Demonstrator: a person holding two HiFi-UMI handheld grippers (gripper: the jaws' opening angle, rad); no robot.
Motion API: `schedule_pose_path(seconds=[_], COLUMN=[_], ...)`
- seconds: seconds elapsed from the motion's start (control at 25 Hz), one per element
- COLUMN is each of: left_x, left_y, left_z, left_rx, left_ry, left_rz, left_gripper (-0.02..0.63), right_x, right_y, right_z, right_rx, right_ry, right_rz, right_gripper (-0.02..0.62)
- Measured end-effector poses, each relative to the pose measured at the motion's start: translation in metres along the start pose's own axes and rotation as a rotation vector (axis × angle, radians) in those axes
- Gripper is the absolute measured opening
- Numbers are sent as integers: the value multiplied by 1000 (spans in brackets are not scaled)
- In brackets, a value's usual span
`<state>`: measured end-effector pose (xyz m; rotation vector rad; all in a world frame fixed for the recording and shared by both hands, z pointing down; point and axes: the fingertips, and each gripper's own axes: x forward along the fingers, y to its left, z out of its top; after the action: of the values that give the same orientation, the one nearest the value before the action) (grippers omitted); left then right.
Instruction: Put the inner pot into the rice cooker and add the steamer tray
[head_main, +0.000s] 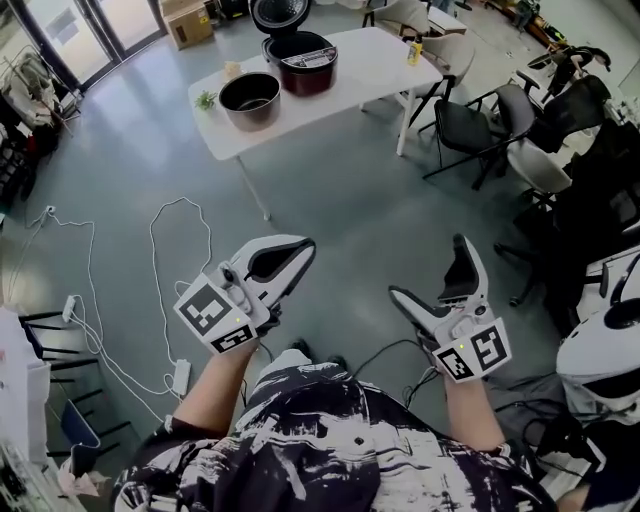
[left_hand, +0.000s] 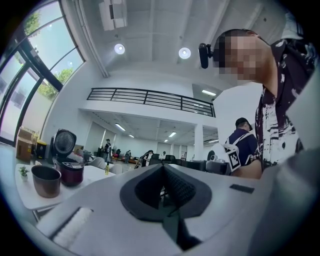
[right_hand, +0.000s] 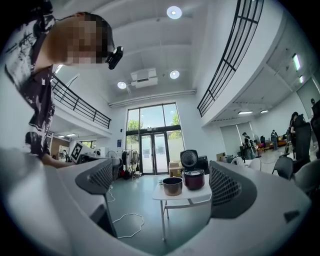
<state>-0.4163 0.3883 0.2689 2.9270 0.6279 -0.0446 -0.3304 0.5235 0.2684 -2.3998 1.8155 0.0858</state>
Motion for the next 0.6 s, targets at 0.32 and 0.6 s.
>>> schedule_pose_path(seconds=[0.32,0.6], left_x=[32,82], left_y=[60,156], left_z=[-13,-3], left_rx=[-9,-10], left_ry=[1,-20], left_rz=[-16,-85], left_gripper=[5,5], right_x=[53,145], right_y=[-33,-82], right_z=[-18,-27], right_rx=[-9,-40], right_ry=[9,33], right_rz=[13,-10], right_gripper=[552,552])
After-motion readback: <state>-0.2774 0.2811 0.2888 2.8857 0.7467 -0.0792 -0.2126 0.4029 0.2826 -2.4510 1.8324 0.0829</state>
